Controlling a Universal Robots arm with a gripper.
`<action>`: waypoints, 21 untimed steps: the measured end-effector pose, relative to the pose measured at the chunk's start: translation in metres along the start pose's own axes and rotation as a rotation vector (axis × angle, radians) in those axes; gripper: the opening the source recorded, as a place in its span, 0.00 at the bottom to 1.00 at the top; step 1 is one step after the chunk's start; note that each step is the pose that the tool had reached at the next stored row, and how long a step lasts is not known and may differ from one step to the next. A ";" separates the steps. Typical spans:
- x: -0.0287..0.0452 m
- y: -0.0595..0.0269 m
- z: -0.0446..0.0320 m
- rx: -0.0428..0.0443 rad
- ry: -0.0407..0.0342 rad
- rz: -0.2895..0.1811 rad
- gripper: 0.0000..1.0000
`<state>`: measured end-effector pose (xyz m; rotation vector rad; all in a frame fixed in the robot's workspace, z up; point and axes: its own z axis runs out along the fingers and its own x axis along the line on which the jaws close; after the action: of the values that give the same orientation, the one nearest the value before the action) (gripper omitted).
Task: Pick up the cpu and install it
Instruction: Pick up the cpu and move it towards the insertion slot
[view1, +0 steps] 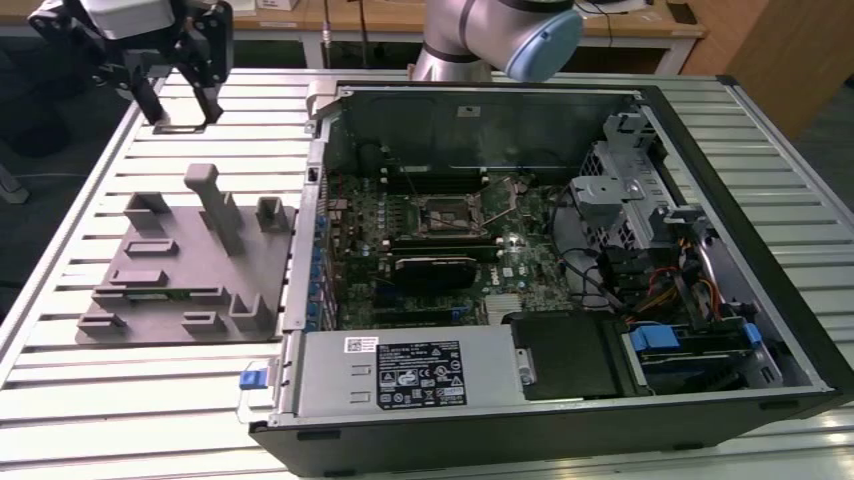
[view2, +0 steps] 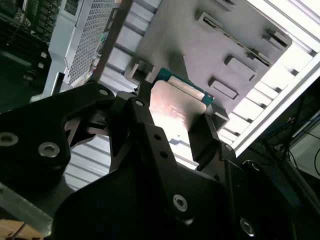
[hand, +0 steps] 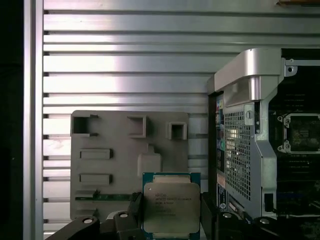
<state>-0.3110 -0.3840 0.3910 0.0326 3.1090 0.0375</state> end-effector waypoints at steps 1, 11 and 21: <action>-0.0027 0.0006 0.0001 0.0000 0.0000 0.000 0.55; -0.0319 0.0063 0.0016 0.0001 0.0001 0.000 0.55; -0.0627 0.0123 0.0035 0.0003 0.0001 0.000 0.55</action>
<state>-0.2480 -0.3730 0.3898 0.0328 3.1090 0.0371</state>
